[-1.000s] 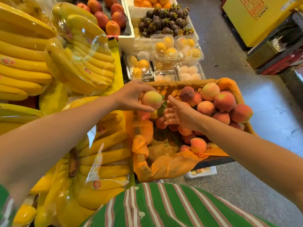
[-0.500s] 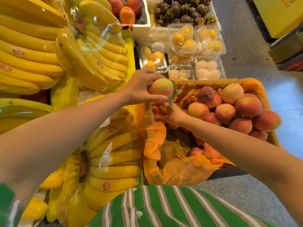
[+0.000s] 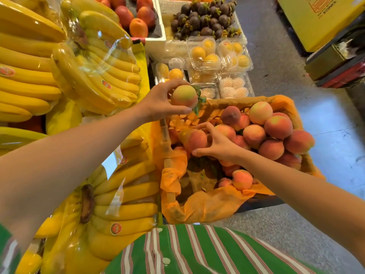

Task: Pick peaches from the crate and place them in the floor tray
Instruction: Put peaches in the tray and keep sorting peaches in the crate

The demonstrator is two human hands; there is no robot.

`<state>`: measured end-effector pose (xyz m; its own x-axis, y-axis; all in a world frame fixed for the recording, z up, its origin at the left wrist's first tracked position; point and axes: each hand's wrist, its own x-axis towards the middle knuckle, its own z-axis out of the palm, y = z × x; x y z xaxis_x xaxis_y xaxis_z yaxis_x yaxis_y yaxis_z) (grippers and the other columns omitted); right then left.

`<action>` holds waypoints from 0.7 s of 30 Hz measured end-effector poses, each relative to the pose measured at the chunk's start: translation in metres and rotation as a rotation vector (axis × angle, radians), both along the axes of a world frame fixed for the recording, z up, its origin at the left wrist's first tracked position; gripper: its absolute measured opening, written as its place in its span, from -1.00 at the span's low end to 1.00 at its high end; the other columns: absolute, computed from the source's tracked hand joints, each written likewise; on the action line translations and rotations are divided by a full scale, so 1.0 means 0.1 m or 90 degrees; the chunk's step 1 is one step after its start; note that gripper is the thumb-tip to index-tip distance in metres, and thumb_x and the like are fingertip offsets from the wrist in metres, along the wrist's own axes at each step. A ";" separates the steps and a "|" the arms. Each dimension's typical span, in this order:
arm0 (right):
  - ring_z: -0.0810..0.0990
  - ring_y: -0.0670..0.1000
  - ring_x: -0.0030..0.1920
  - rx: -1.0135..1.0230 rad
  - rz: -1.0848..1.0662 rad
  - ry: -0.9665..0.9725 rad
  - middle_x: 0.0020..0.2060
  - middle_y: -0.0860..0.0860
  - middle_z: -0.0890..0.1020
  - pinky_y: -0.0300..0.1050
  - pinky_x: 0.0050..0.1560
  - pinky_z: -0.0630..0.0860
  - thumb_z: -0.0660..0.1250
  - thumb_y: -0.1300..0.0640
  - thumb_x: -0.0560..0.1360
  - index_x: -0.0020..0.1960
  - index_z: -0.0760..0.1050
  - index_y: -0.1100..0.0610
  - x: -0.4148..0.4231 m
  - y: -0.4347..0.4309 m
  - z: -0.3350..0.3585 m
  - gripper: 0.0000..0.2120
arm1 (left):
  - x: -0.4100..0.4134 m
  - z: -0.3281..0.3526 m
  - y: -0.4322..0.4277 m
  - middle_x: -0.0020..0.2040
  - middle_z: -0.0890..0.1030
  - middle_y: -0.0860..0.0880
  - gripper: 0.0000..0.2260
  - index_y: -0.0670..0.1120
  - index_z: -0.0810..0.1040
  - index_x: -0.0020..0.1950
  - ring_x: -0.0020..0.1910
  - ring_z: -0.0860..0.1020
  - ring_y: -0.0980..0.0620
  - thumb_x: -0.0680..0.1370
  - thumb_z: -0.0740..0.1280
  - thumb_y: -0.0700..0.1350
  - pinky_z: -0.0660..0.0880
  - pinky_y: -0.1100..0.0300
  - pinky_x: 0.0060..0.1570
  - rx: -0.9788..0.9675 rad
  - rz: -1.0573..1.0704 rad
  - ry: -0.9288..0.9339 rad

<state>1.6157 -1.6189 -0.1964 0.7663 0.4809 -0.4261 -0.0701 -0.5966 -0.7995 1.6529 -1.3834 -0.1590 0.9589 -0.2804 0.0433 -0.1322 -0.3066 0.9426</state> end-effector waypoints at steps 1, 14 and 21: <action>0.46 -0.09 0.23 0.018 -0.004 0.007 0.22 -0.05 0.41 -0.15 0.16 0.55 0.57 0.10 0.34 0.32 0.29 0.01 -0.04 -0.08 0.05 -0.33 | 0.01 0.02 -0.04 0.08 0.56 -0.01 -0.45 -0.11 0.49 0.27 -0.05 0.57 0.20 0.32 0.59 -0.13 0.52 0.32 -0.09 -0.034 -0.005 0.025; 0.52 0.00 0.25 0.168 -0.095 0.105 0.34 0.09 0.43 -0.13 0.11 0.55 0.48 0.45 0.33 0.40 0.28 -0.04 -0.42 -0.54 0.42 -0.21 | -0.10 0.22 -0.44 0.16 0.55 -0.08 -0.66 -0.04 0.47 0.23 0.13 0.60 -0.03 0.47 0.38 -0.23 0.59 0.14 0.02 -0.229 -0.273 0.425; 0.60 0.05 0.08 0.304 -0.196 0.303 0.14 0.05 0.58 -0.08 -0.05 0.58 0.60 -0.02 0.26 0.43 0.22 0.00 -0.51 -0.69 0.44 -0.14 | -0.14 0.25 -0.54 0.22 0.48 -0.01 -0.51 0.02 0.46 0.32 0.15 0.57 0.03 0.44 0.45 -0.24 0.56 0.11 0.12 -0.131 -0.285 0.371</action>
<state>1.5647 -1.6875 -0.1521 0.6810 0.4909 -0.5434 -0.5814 -0.0887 -0.8088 1.6393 -1.4376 -0.1344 0.6392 -0.6890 -0.3418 0.3344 -0.1513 0.9302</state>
